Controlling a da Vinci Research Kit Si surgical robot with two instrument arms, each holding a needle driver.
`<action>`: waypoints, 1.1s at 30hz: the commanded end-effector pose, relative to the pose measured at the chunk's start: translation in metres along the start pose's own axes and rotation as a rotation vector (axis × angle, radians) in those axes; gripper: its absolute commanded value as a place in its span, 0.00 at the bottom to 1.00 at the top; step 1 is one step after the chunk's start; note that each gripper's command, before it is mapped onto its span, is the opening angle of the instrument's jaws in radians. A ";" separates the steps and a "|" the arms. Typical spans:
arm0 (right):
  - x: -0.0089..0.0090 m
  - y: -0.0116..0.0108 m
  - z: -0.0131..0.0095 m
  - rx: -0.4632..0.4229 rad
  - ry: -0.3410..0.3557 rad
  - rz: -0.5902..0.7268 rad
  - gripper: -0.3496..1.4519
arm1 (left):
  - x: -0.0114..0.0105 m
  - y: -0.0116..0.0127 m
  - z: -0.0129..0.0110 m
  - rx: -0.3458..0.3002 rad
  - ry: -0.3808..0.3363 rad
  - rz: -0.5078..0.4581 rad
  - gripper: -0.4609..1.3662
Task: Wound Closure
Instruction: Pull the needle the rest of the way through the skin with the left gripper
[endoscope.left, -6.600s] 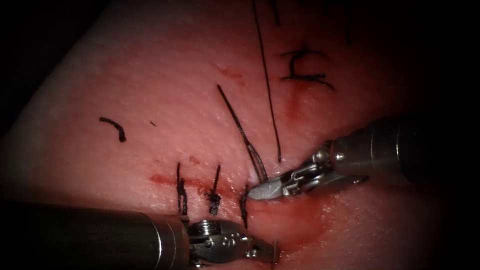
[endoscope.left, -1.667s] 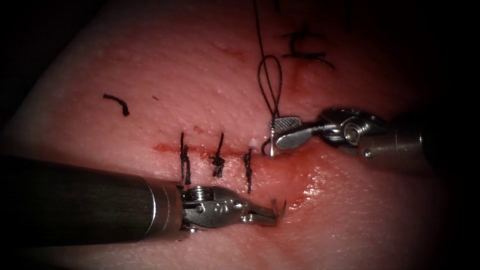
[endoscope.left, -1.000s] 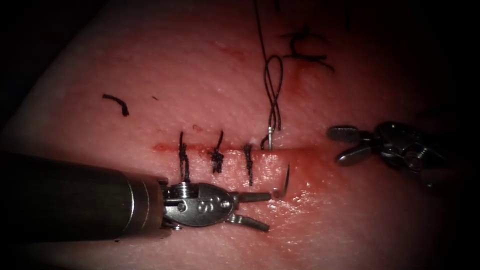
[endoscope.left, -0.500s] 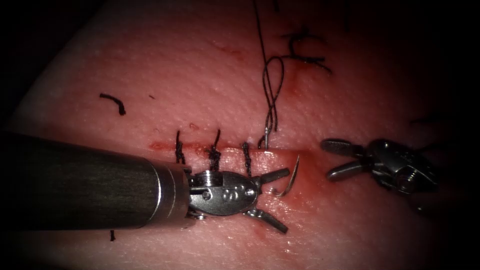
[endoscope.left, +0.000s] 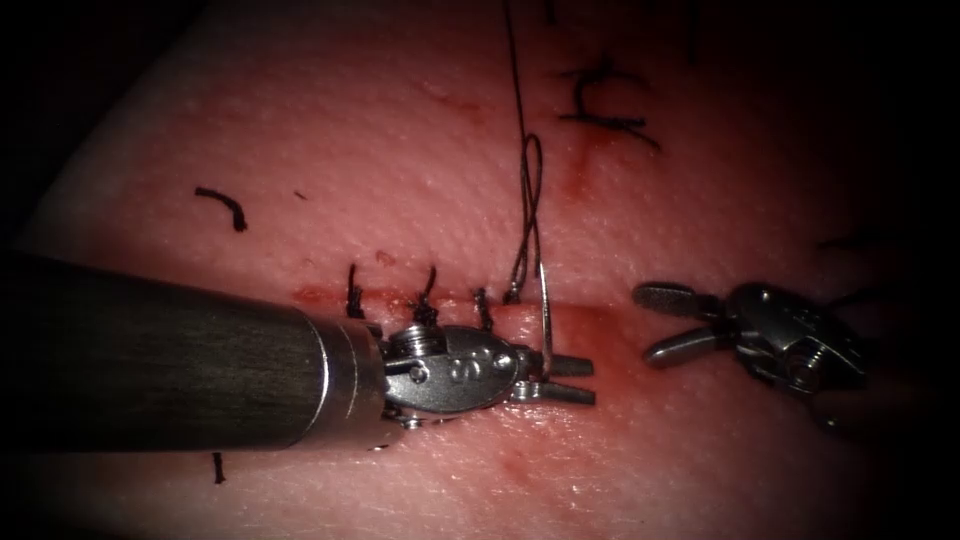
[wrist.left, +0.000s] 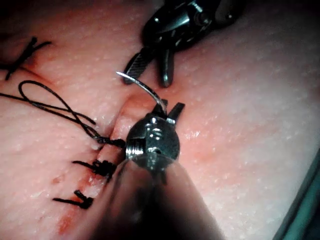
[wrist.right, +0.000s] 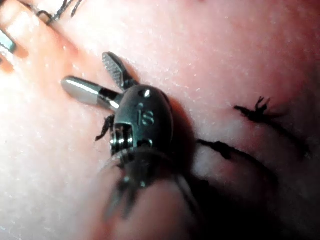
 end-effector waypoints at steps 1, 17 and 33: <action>0.0000 0.0000 0.0001 0.000 0.000 0.000 0.80 | 0.0001 0.0002 -0.0001 -0.034 0.024 -0.050 0.06; -0.0007 -0.0006 0.0017 0.022 -0.008 -0.011 0.79 | 0.0043 0.0026 -0.0033 -0.458 0.124 -0.724 0.06; -0.0013 -0.0012 0.0029 0.037 -0.017 -0.022 0.78 | 0.0100 0.0032 -0.0110 -0.687 0.158 -0.867 0.06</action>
